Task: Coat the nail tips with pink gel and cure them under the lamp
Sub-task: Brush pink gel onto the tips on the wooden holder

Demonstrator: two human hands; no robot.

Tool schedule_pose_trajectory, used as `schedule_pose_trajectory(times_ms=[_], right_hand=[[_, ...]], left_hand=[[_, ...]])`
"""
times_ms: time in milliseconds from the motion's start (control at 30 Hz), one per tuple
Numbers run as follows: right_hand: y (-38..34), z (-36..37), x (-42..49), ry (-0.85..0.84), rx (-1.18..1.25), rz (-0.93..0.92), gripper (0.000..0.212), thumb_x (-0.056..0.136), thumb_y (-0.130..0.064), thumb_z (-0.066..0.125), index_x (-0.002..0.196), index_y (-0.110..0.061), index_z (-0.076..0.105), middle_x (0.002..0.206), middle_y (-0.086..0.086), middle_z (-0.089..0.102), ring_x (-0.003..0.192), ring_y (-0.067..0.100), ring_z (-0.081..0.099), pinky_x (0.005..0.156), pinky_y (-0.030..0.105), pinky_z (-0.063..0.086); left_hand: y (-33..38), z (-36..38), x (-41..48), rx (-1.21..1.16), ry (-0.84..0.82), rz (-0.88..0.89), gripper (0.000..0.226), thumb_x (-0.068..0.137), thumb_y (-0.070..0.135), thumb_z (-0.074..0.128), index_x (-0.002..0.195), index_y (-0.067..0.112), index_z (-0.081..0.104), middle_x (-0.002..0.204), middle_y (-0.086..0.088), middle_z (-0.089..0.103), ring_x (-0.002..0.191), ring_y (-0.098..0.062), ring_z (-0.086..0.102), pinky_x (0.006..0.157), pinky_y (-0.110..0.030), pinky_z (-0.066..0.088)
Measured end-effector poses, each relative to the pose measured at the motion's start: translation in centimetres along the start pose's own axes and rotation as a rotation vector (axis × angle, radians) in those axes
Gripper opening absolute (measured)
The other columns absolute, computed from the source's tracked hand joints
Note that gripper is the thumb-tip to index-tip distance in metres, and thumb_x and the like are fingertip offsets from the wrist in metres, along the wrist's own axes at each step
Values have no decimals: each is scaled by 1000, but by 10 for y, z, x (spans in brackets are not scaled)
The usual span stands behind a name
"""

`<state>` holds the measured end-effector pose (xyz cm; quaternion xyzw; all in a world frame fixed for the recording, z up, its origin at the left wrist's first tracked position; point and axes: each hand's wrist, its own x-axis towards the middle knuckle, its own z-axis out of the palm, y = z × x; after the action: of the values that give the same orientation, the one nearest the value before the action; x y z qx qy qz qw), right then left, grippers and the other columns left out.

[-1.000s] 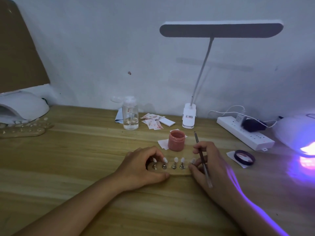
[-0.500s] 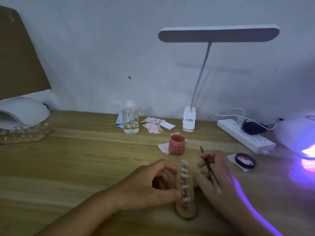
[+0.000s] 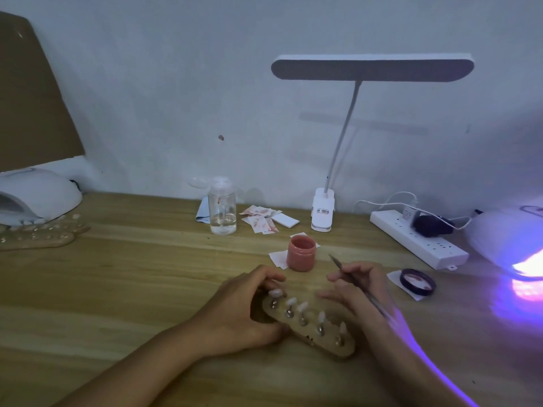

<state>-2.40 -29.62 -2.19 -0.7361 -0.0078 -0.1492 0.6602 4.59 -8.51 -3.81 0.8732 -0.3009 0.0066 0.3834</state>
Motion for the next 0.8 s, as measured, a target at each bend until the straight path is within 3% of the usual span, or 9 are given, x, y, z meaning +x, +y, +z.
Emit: schedule_pose_trajectory(times_ms=[100, 200, 433, 600, 733, 800], right_hand=[[-6, -8, 5, 187, -90, -165, 12, 91, -18, 64, 97, -26, 58, 91, -3, 72, 77, 10, 71, 74, 24, 50], [-8, -16, 7, 273, -187, -268, 20, 90, -3, 60, 95, -22, 65, 80, -5, 73, 65, 5, 64, 62, 11, 48], [-15, -13, 16, 285, -195, -209, 15, 82, -14, 69, 88, -28, 68, 77, -8, 75, 77, 1, 68, 67, 9, 48], [-30, -3, 56, 211, -279, -84, 12, 88, -22, 58, 82, -22, 68, 72, -8, 75, 65, 4, 66, 74, 32, 51], [-28, 7, 87, 188, -552, -50, 15, 86, -27, 59, 71, -26, 63, 69, -13, 73, 76, 12, 67, 75, 35, 51], [-22, 12, 95, 149, -639, -24, 14, 86, -29, 60, 76, -24, 68, 71, -13, 73, 84, 13, 67, 80, 34, 52]], left_hand=[[-1, -5, 0, 89, 106, -61, 59, 58, 63, 76, 110, 43, 56, 98, 24, 61, 96, 5, 56, 86, -22, 47], [-7, -13, 3, 142, 231, -151, 47, 62, 58, 81, 99, 37, 60, 92, 21, 62, 89, 4, 57, 82, -26, 48], [-18, -19, 7, -12, 239, -259, 24, 74, 35, 80, 91, 35, 63, 94, 18, 68, 92, 3, 61, 84, -25, 51], [-24, -23, 10, -67, 239, -229, 14, 82, 20, 74, 85, 32, 68, 91, 15, 72, 91, -5, 66, 88, -39, 53], [-27, -20, 11, -109, 239, -206, 16, 82, 18, 75, 82, 33, 69, 93, 18, 72, 90, 0, 66, 87, -33, 54], [-29, -19, 11, -143, 262, -186, 16, 81, 17, 75, 80, 32, 68, 92, 19, 72, 89, 3, 65, 85, -25, 52]])
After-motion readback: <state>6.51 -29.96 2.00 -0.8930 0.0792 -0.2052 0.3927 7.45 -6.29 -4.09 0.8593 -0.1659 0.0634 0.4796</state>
